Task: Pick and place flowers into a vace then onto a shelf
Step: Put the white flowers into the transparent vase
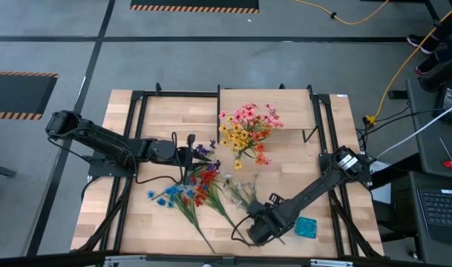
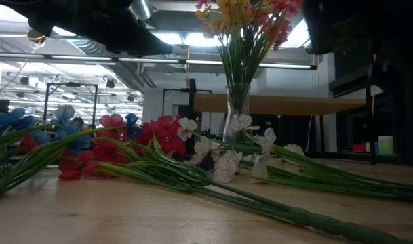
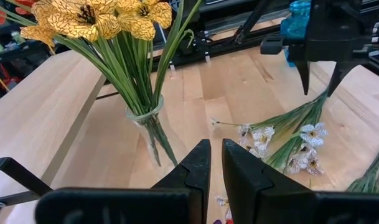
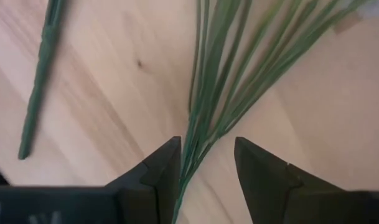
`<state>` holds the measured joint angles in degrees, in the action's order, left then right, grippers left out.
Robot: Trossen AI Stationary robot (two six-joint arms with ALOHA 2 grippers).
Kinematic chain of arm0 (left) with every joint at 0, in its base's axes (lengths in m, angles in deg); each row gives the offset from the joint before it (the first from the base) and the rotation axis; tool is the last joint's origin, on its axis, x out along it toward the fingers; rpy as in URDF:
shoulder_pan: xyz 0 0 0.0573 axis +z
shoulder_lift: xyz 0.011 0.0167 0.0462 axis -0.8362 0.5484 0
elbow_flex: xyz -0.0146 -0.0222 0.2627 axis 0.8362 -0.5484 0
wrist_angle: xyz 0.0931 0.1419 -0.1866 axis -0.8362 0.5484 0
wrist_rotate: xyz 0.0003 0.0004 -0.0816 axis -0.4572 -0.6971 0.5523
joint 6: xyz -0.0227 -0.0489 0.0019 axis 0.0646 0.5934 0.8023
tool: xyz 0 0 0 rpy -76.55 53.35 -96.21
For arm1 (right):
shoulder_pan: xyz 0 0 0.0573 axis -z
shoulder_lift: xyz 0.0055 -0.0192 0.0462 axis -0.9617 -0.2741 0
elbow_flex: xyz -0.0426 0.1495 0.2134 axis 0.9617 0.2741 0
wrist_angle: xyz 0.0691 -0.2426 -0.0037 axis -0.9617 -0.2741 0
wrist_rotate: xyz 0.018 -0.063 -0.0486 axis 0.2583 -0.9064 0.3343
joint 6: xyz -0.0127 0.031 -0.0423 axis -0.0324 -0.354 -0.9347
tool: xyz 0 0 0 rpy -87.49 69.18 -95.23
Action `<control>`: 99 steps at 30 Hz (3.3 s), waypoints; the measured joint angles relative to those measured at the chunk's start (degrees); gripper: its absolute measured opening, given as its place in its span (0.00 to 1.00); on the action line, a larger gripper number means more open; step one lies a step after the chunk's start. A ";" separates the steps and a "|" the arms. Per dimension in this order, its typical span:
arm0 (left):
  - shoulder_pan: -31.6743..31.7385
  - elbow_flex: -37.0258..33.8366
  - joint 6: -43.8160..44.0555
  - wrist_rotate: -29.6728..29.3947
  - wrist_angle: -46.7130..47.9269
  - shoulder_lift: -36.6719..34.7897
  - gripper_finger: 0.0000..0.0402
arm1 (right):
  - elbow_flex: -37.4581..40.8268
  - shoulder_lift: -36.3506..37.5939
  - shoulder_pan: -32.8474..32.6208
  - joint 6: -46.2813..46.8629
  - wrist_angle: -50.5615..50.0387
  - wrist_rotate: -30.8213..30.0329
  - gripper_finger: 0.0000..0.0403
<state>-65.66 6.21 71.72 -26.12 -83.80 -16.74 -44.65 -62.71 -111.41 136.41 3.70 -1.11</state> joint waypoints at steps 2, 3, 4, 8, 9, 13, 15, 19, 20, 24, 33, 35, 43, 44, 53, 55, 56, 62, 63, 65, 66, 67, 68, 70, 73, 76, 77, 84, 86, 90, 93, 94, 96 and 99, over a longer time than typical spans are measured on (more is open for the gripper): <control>0.01 0.00 0.74 0.00 0.16 0.00 0.08 | 0.00 0.00 -0.04 1.58 0.02 0.14 0.38; 0.02 0.00 1.05 0.00 0.28 0.00 0.08 | 0.00 0.02 0.00 1.88 0.00 0.14 0.38; 0.01 0.00 1.18 0.00 0.40 0.00 0.08 | 0.00 0.02 0.00 2.04 0.00 0.07 0.38; 0.01 0.00 1.25 0.00 1.07 0.00 0.08 | 0.00 -0.08 0.05 2.13 0.18 -0.04 0.38; 0.00 0.00 1.25 0.00 1.07 0.00 0.08 | 0.00 -0.16 0.02 2.13 0.18 -0.01 0.38; 0.02 0.00 1.40 0.00 1.05 0.00 0.08 | 0.02 -1.43 0.00 2.97 0.23 -0.01 0.38; 0.01 0.00 1.40 0.00 1.16 -0.02 0.08 | 0.02 -2.17 -0.04 2.93 1.24 -0.01 0.38; 0.00 0.00 1.40 0.00 1.52 -0.02 0.08 | 0.02 -3.60 -0.09 2.34 2.75 0.14 0.38; 0.00 0.00 1.40 0.00 1.59 -0.02 0.08 | -0.04 -3.76 -0.09 2.10 3.13 0.36 0.38; 0.01 0.00 1.40 0.00 1.57 -0.02 0.08 | -0.07 -3.85 -0.09 1.86 2.86 0.36 0.38; 0.00 0.01 1.33 0.00 1.55 -0.02 0.08 | -0.30 -5.19 -0.11 2.89 2.39 0.18 0.38; 0.02 0.00 1.31 0.00 1.54 -0.02 0.08 | -0.26 -5.40 -0.11 2.70 2.05 0.18 0.37; 0.02 0.00 1.30 0.00 2.34 -0.02 0.08 | -0.15 -4.76 1.05 2.57 0.36 2.14 0.19; 0.01 0.00 1.32 -0.01 2.34 -0.02 0.08 | -0.15 -4.74 1.32 2.18 0.08 2.87 0.15; 0.02 0.00 1.68 -0.01 2.38 -0.02 0.08 | -0.12 -4.10 2.30 1.49 -1.70 5.36 0.02; 0.00 0.00 1.71 -0.01 2.38 -0.02 0.08 | 0.05 -3.48 2.22 1.72 -2.55 5.43 0.01; 0.00 0.00 1.68 -0.01 2.38 -0.02 0.08 | 0.15 -2.96 2.06 2.22 -3.06 5.42 0.01; 0.01 0.00 1.80 0.00 2.51 -0.02 0.08 | 0.17 1.39 0.36 7.44 -8.08 0.72 0.01; 0.02 0.00 1.77 -0.02 2.51 -0.02 0.08 | 0.17 1.78 0.05 8.31 -8.86 -0.17 0.01; 0.00 0.00 1.76 -0.02 2.59 -0.02 0.08 | 0.24 2.64 -0.52 8.79 -9.40 -1.95 0.00; 0.00 0.00 1.71 -0.02 2.58 -0.02 0.08 | 0.22 3.19 -0.73 8.79 -9.03 -2.69 0.00; 0.01 0.00 1.57 -0.02 2.58 -0.02 0.08 | 0.19 3.79 -0.86 8.79 -8.79 -3.45 0.00; 0.02 0.00 1.38 -0.02 2.58 -0.02 0.08 | 0.11 4.15 -0.94 8.77 -8.83 -4.05 0.00; 0.02 0.00 1.36 0.23 2.54 -0.02 0.08 | 0.11 4.72 -0.96 8.70 -8.87 -5.08 0.00; 0.02 0.00 0.89 3.17 2.21 -0.14 0.08 | 0.11 5.89 -0.94 6.58 -8.30 -5.90 0.00; 0.00 0.02 0.18 5.50 1.36 -0.26 0.08 | 0.09 6.91 -0.91 2.41 -7.23 -7.25 0.00; 0.00 0.02 0.18 5.57 0.91 -0.26 0.08 | 0.09 7.47 -0.78 1.03 -6.93 -7.36 0.00; 0.48 0.02 -1.68 5.49 -0.24 -0.54 0.08 | 0.04 11.17 -0.49 -8.03 -5.63 -13.20 0.00; 0.50 0.02 -1.68 5.46 -0.03 -0.85 0.08 | 1.12 12.09 -0.39 -9.72 -3.20 -14.01 0.00; 0.17 0.02 -1.20 5.55 1.91 -3.73 0.08 | 8.17 14.53 -0.39 -10.82 4.81 -14.10 0.00; -0.45 0.03 -0.22 5.54 3.79 -6.89 0.08 | 14.41 17.01 -0.39 -12.35 14.15 -14.51 0.00; -0.69 0.04 0.33 5.57 4.52 -7.89 0.08 | 16.40 17.74 -0.39 -14.28 18.32 -14.69 0.00; -1.29 0.04 1.82 5.55 5.74 -9.47 0.08 | 20.19 18.85 -0.39 -19.69 26.96 -15.08 0.00; -2.25 0.04 2.79 5.53 6.15 -10.89 0.08 | 25.25 20.63 0.31 -27.03 38.28 -15.44 0.00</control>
<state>-67.91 6.25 74.51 -20.59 -77.65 -27.63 -19.39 -42.08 -111.10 109.38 41.98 -16.56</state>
